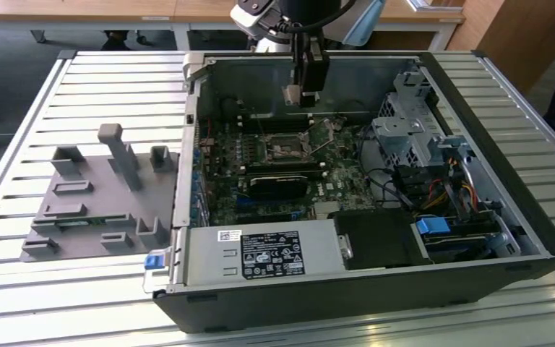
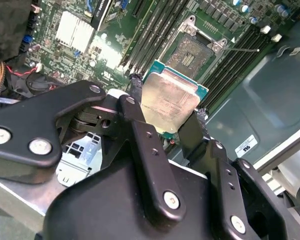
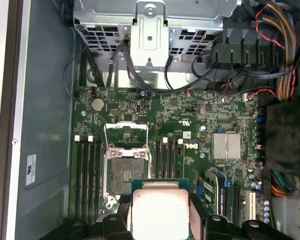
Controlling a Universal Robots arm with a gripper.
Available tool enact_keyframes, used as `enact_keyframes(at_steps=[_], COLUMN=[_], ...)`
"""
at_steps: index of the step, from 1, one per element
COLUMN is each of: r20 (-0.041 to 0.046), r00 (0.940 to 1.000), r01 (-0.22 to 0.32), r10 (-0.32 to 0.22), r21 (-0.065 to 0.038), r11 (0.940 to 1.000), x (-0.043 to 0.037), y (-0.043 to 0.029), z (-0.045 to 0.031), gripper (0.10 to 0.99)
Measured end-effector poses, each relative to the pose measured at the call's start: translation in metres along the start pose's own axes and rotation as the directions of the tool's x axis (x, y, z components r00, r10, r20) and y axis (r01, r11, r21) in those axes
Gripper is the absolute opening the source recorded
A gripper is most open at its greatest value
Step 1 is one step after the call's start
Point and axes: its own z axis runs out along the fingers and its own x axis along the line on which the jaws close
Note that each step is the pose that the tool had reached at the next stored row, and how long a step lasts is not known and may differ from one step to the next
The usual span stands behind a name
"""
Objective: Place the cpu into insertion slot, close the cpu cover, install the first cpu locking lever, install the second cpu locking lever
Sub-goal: 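Place the cpu into insertion slot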
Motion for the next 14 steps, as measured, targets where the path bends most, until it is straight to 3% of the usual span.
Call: enact_keyframes(at_steps=[14], r20=[-0.0065], r00=[0.9997], r01=[0.024], r10=[-0.024], r21=[-0.001], r11=[0.9997], x=[0.0092], y=[-0.0018], z=[0.023], gripper=[0.541])
